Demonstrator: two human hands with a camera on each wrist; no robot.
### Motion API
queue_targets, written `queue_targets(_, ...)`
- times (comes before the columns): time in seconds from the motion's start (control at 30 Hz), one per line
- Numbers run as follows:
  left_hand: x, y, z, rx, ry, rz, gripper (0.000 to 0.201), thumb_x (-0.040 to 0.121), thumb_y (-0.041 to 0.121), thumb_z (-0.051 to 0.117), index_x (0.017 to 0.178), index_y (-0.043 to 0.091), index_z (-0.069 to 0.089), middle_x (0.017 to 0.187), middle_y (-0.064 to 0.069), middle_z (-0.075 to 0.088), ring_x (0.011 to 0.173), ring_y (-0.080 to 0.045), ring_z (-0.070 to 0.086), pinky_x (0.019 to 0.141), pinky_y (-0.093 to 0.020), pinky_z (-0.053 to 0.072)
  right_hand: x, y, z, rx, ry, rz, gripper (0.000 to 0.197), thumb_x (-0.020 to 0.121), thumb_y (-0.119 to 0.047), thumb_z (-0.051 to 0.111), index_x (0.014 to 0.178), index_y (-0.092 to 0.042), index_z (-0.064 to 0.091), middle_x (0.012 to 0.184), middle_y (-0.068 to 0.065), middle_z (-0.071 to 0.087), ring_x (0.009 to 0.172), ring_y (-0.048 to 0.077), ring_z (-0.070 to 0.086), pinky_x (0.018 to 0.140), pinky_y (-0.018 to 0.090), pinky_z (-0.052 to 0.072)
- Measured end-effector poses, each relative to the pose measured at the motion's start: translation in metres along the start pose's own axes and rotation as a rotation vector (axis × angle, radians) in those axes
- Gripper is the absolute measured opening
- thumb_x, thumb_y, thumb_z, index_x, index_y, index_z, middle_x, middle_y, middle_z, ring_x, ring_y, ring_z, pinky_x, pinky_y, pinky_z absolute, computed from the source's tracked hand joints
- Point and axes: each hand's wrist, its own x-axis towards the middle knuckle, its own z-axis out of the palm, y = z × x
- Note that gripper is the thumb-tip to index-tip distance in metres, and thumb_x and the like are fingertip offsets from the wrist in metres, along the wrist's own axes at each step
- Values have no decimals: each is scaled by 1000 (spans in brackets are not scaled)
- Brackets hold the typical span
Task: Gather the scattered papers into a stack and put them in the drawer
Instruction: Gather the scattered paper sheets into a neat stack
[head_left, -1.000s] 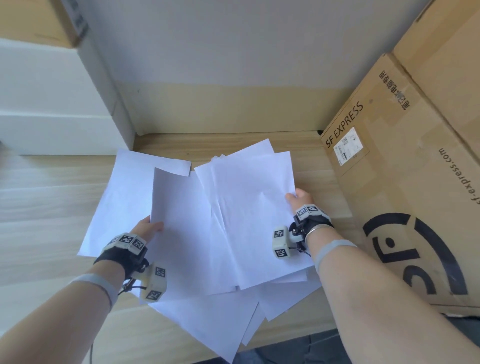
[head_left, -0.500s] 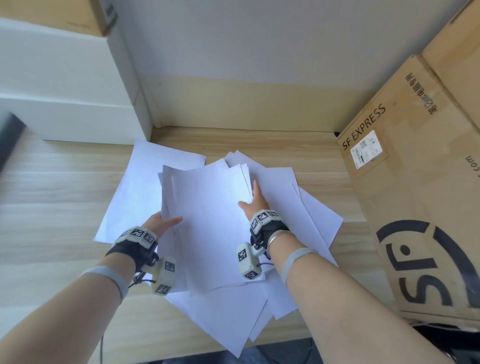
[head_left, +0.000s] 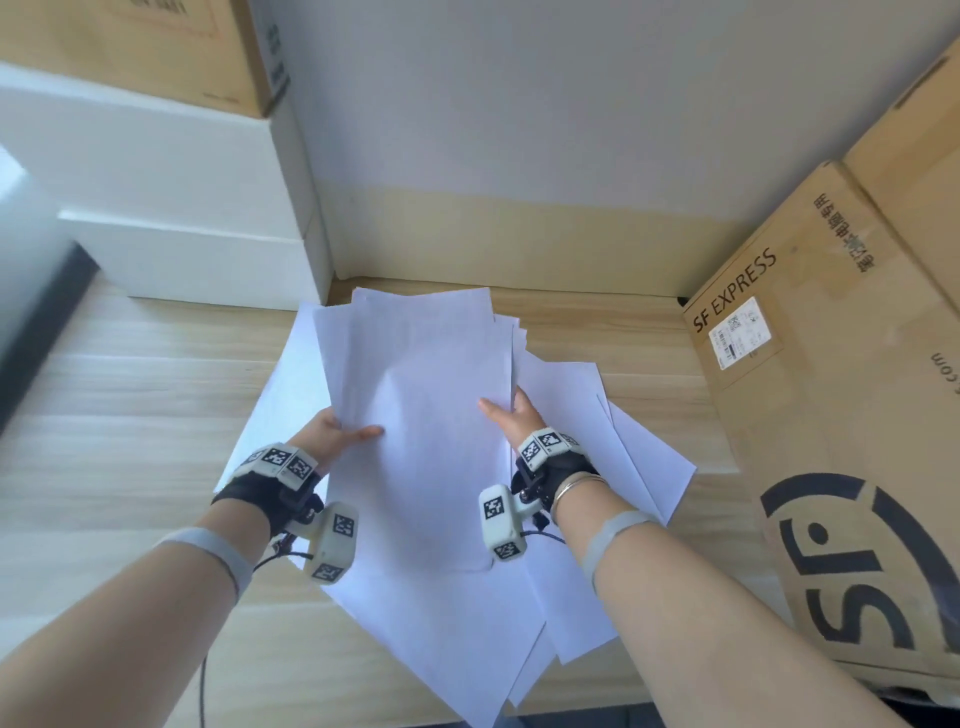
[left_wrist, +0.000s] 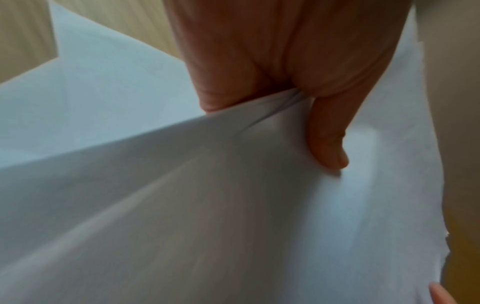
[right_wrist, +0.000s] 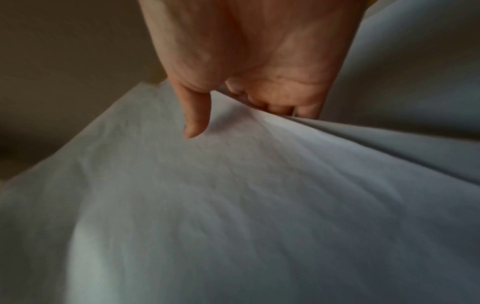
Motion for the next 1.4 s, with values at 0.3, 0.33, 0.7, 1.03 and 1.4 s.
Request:
queue_targets(0.3,-31,82,-2,-208,11,308,21,73,-2,71,84,14,63,64,12,74,74,-12,69,100,-42,43,-23,-84,-32,283,63,-309,22,86,7,58,75,-13,60,67,-7,66,47,-8,60,58,12,50)
queue_targets(0.33,-31,87,-4,-195,5,332,27,67,4,76,88,14,62,71,11,73,78,-10,69,101,-41,42,-23,-89,-33,291,62,-319,21,85,4,60,75,-14,62,63,-10,67,49,-5,61,61,16,49)
queue_targets(0.7,-36,115,-17,-220,32,495,31,56,15,75,85,22,64,73,13,73,72,0,68,78,-25,51,-37,-137,-18,412,107,-566,9,91,-14,57,84,-17,63,84,-13,63,68,-20,57,77,4,43)
queue_targets(1.03,-30,105,-11,-292,64,469,38,49,21,78,84,23,63,84,4,68,81,-16,63,78,-27,51,-35,-145,-25,450,62,-632,23,81,-34,57,102,-32,51,92,-2,63,88,3,60,84,18,44)
queue_targets(1.4,-16,84,-5,-230,108,403,23,79,-7,65,78,16,63,74,5,69,78,-17,59,86,-35,44,-16,-84,-15,258,45,-305,41,72,10,73,111,3,61,93,1,64,68,-5,66,70,11,52)
